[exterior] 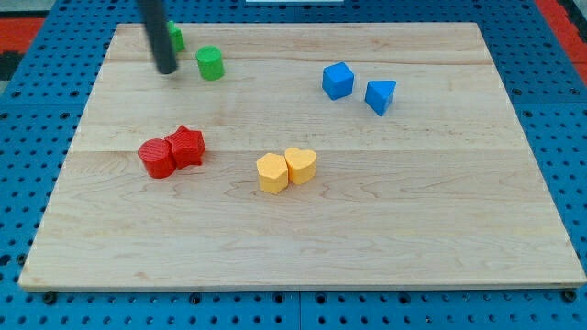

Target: Place the green star on the top left side of the green circle

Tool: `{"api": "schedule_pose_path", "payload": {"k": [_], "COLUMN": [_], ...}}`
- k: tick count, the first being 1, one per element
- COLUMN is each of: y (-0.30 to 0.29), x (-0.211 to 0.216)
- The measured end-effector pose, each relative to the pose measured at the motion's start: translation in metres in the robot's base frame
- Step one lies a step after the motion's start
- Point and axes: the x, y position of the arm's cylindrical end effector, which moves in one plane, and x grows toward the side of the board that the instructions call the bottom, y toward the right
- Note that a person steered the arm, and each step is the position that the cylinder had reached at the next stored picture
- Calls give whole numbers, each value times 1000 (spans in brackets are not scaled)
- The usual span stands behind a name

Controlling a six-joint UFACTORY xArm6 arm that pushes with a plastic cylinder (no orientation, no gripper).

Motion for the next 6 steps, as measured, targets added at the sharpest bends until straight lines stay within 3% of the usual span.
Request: {"api": "schedule_pose_path", "payload": {"k": [1, 2, 3, 5, 6], "y": [-59, -65, -13, 63, 54], "x": [-34, -100, -95, -12, -36]}}
